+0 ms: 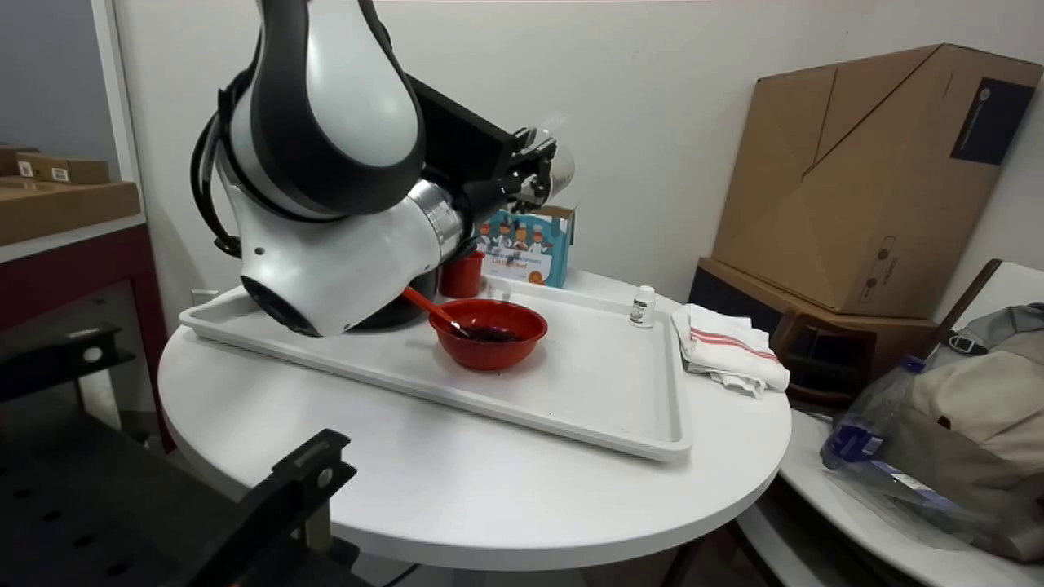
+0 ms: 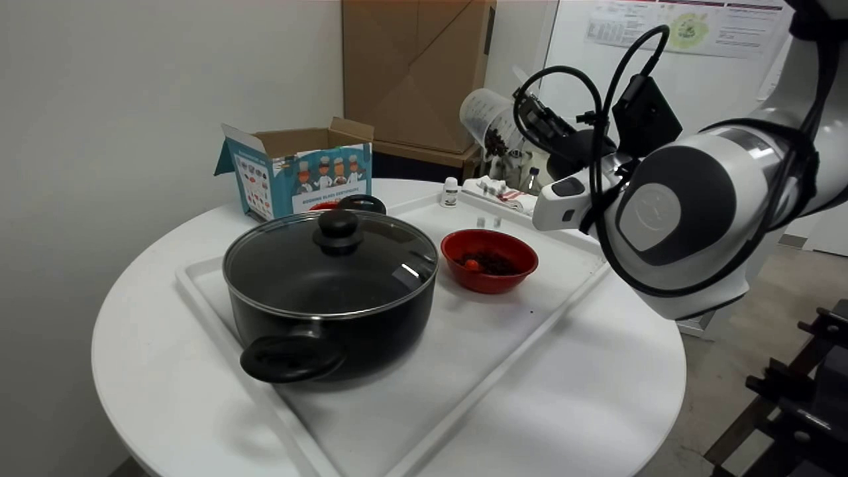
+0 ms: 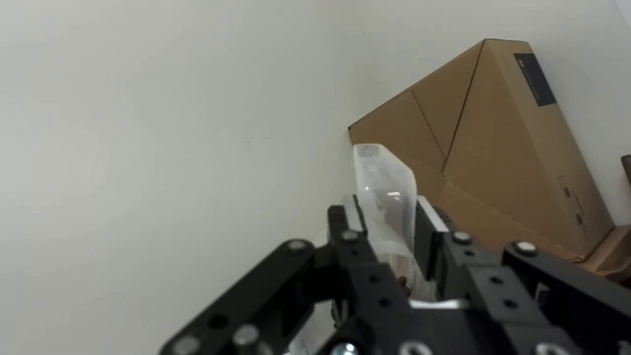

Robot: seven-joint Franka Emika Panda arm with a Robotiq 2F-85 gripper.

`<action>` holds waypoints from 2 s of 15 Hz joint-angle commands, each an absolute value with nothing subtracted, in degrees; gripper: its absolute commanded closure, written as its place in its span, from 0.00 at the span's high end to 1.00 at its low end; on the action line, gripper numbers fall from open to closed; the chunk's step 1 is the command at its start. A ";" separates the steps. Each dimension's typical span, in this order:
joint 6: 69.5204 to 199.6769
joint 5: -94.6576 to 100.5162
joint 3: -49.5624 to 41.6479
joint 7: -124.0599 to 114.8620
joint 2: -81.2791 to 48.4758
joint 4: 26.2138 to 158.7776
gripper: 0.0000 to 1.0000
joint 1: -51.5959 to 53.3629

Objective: Pour the contents in the jug into the red bowl

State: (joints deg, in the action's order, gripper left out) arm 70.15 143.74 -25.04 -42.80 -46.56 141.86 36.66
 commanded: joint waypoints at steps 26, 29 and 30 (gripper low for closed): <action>55.54 143.34 -25.11 -44.62 -51.88 140.62 0.10 35.89; 54.33 143.71 -24.26 -43.89 -51.88 140.54 0.10 34.65; 54.19 143.71 -24.06 -43.82 -51.84 140.53 0.10 34.31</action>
